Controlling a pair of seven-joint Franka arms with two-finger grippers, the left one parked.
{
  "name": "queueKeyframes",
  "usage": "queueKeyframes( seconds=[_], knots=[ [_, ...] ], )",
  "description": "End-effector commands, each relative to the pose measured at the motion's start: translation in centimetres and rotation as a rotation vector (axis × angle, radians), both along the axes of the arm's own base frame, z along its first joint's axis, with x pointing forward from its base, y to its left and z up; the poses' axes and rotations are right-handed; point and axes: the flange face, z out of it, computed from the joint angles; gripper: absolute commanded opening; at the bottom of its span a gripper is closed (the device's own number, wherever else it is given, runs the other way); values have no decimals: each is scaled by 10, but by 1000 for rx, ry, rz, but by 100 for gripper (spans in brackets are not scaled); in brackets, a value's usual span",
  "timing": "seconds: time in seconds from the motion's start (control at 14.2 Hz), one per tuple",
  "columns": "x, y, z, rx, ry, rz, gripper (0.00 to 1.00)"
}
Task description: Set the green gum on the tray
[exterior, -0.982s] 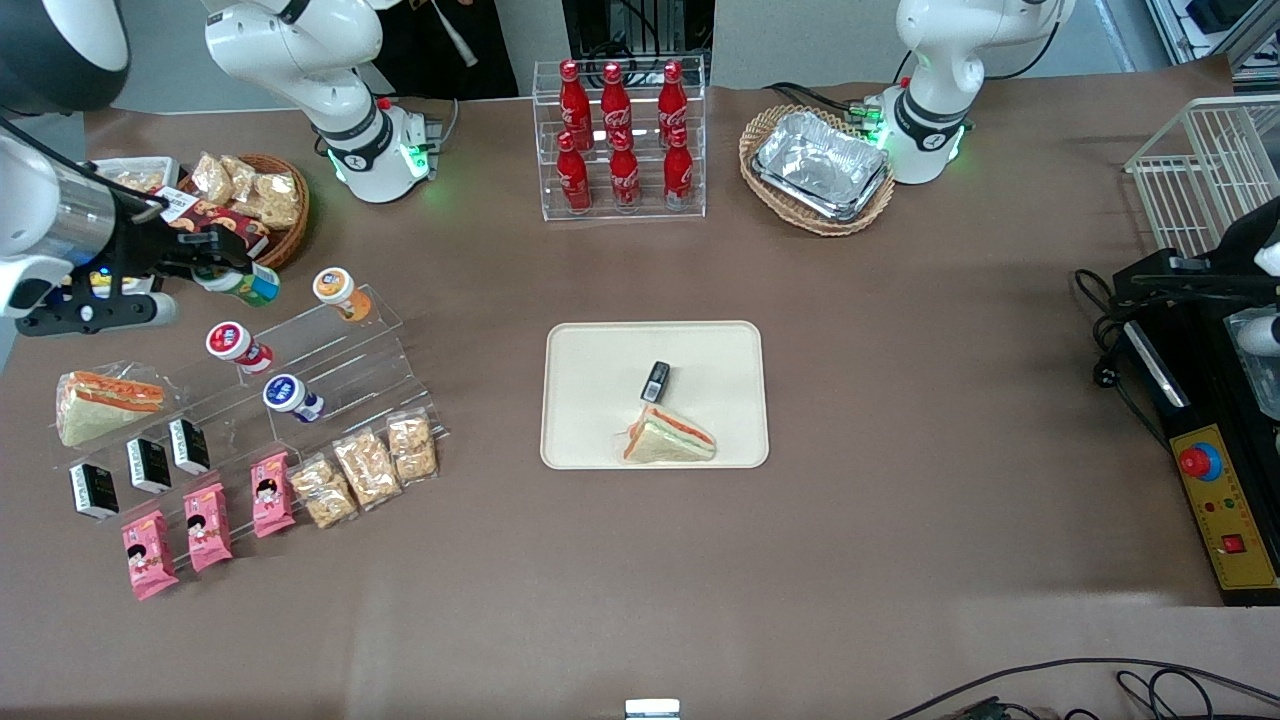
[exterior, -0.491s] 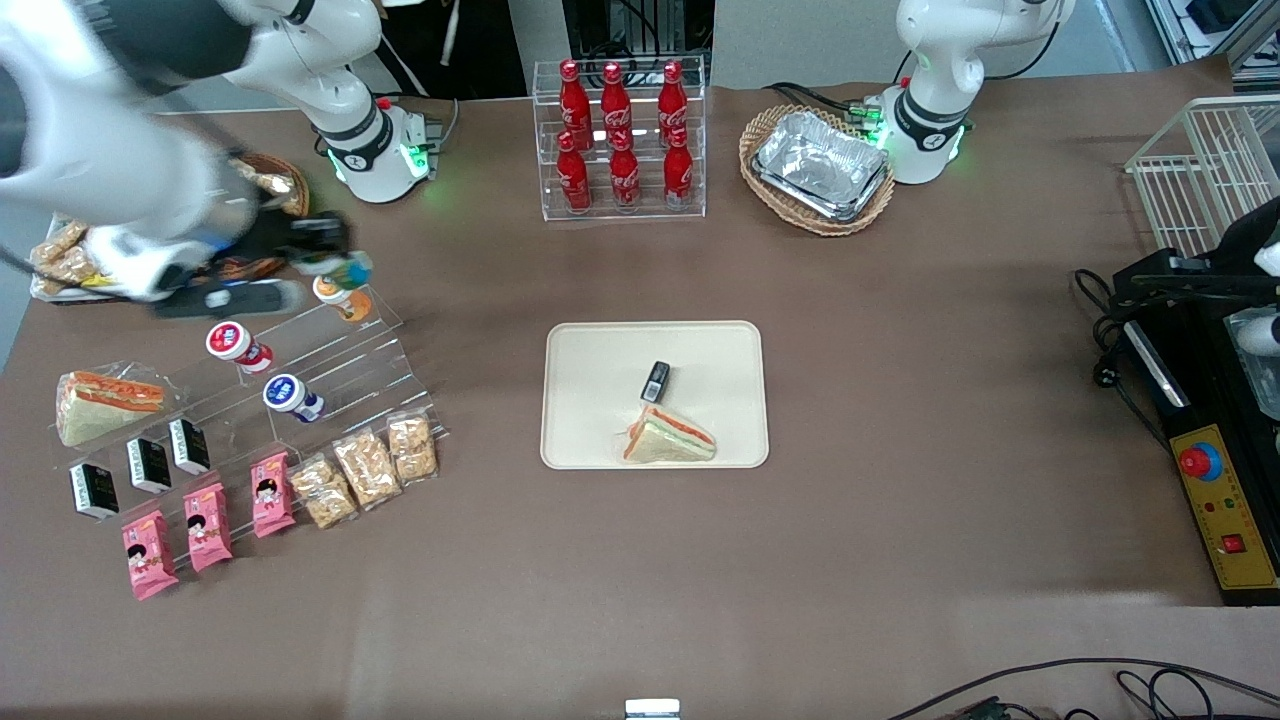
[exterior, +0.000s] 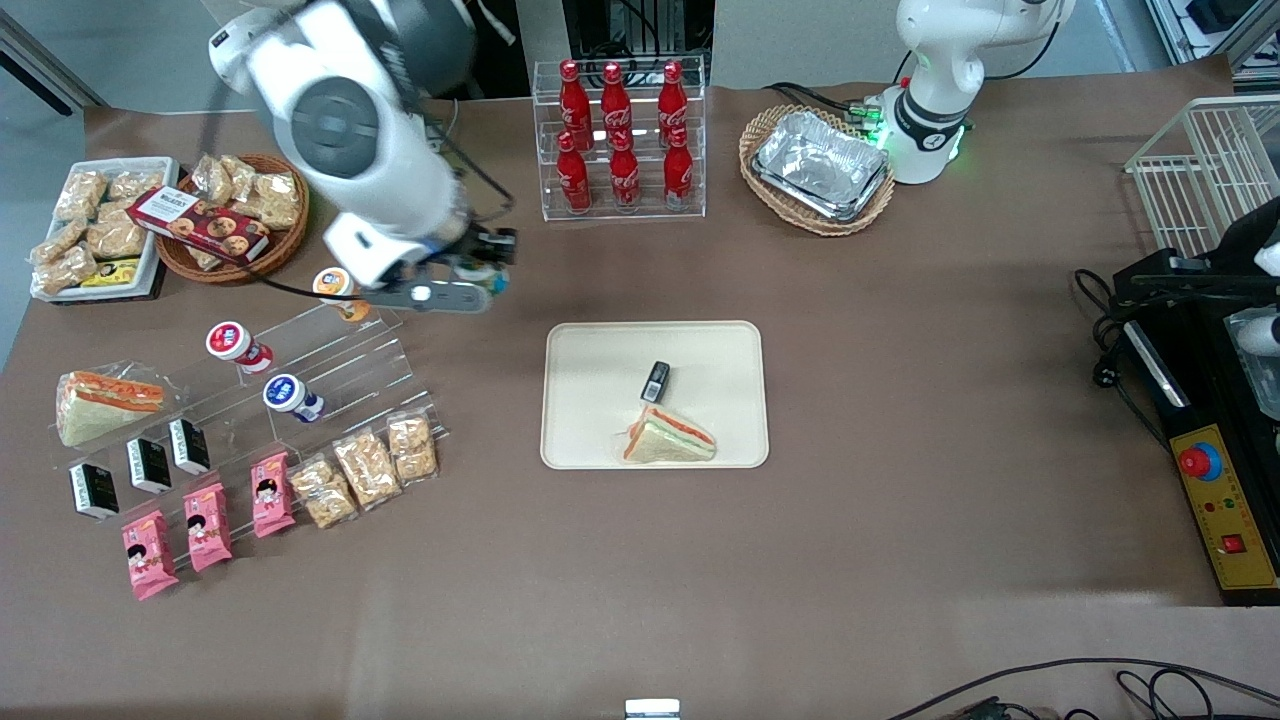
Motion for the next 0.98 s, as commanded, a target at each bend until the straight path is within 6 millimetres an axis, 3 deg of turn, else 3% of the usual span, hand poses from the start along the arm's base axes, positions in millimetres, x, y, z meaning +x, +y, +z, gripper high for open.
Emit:
queueKeyframes(
  seconds=[0.0,0.28,0.7,0.91],
  knots=[
    [-24,28,-63,33,-62,-35,19],
    [-34,61,-151,83,-171,-19,19],
    [-38,52,-220,96,-235,-27,19],
    [-42,60,-249,88,-241,-16,19]
  ],
)
